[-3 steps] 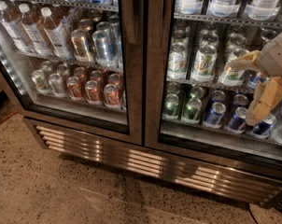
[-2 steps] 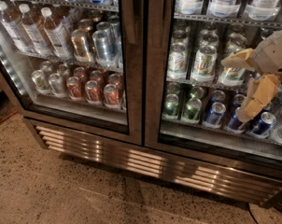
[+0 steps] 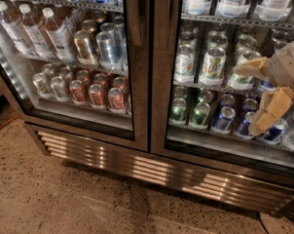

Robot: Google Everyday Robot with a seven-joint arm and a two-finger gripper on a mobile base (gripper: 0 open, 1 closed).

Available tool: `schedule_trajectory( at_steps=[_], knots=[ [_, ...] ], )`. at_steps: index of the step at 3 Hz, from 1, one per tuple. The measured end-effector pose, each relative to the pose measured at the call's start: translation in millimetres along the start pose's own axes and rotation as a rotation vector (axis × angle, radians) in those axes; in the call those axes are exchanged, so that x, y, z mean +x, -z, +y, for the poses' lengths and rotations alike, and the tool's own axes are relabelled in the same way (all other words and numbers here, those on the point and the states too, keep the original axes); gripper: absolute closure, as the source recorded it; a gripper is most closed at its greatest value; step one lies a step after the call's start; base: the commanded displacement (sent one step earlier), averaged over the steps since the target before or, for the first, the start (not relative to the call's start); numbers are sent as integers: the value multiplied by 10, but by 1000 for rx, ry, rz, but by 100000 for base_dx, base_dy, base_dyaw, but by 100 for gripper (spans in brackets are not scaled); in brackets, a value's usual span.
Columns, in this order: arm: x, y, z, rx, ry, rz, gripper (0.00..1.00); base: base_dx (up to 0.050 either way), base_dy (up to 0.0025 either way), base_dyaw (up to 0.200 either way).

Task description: Open right fridge door

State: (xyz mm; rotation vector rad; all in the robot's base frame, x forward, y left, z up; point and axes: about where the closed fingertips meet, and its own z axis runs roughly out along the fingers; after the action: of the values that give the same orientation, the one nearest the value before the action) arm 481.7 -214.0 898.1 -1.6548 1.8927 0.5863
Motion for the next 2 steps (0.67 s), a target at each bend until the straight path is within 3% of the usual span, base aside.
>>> schedule_trajectory(
  at_steps=[1, 2],
  knots=[
    [146, -98, 258, 25, 19, -45, 0, 0, 0, 0],
    [146, -99, 258, 25, 19, -45, 0, 0, 0, 0]
  ],
)
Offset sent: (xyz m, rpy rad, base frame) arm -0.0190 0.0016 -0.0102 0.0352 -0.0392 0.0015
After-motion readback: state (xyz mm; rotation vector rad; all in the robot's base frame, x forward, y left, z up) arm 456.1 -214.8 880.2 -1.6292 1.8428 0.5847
